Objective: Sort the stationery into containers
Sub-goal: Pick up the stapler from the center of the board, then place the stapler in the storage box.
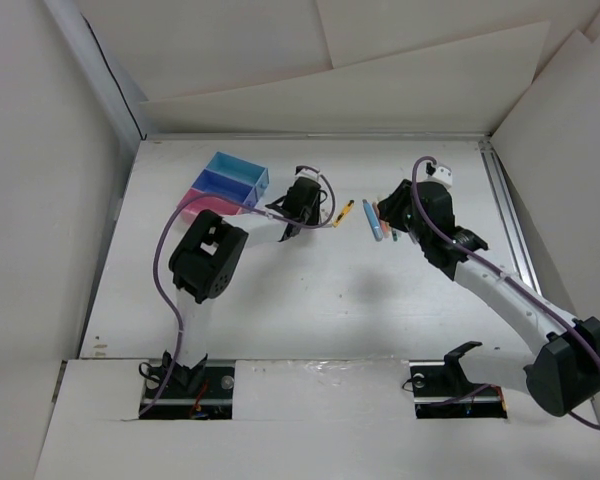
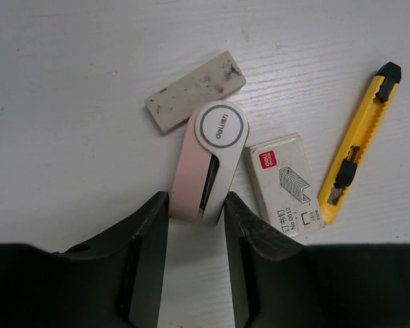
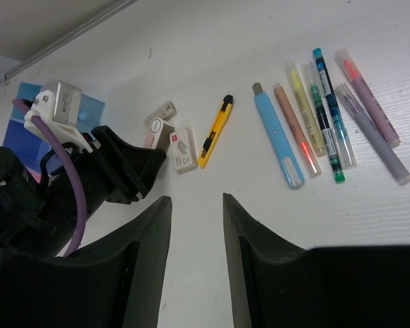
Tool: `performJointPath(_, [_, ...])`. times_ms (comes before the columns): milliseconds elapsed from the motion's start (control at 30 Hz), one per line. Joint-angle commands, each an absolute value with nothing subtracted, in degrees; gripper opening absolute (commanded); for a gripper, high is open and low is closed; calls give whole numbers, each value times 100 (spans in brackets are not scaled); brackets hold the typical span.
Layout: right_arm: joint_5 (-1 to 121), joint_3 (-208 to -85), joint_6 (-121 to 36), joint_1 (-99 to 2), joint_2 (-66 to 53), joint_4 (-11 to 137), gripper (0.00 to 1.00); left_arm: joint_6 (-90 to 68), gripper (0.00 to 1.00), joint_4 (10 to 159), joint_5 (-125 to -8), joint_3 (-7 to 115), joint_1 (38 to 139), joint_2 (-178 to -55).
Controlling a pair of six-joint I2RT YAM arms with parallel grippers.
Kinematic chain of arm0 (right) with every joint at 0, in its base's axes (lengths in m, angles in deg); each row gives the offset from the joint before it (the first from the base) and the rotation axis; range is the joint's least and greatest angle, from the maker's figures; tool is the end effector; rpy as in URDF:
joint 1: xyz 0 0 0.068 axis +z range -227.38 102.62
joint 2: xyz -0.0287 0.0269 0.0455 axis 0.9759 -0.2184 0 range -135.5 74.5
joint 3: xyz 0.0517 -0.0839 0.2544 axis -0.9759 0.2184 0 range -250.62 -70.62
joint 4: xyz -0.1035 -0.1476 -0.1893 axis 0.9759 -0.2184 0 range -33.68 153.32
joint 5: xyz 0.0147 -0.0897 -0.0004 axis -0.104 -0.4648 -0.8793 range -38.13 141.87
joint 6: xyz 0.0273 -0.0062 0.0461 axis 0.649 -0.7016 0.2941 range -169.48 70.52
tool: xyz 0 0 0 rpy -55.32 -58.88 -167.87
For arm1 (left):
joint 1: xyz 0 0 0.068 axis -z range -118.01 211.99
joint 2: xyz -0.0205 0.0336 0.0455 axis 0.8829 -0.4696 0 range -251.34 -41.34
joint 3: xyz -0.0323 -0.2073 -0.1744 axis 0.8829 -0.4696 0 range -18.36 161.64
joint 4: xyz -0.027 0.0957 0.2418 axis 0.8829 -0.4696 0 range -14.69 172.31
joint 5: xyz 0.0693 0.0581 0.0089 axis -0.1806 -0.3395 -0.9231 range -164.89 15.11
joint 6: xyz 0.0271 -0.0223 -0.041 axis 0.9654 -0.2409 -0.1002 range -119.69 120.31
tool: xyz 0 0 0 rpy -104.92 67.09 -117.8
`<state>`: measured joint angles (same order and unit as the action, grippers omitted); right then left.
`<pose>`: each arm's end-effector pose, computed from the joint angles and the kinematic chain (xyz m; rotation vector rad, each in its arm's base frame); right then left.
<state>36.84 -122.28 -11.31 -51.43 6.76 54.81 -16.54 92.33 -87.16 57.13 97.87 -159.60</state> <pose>0.2473 0.1101 0.3025 0.3825 1.9772 0.4597 0.3748 -0.2617 0.1648 0.2300 2.1315 -0.3125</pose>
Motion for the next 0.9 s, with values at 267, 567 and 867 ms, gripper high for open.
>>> performJointPath(267, [3605, -12362, -1160, -5102, 683, 5717, 42, -1946, 9, 9505, -8403, 4846, 9768, -14718])
performJointPath(567, [3711, -12362, -1160, -5102, 683, 5717, 42, -3141, 6, 9514, -9368, 3509, 9426, -12258])
performJointPath(867, [3763, -12362, -1160, -5049, 735, 5717, 42, -4469, 6, 9752, -9467, 2190, 7976, -11297])
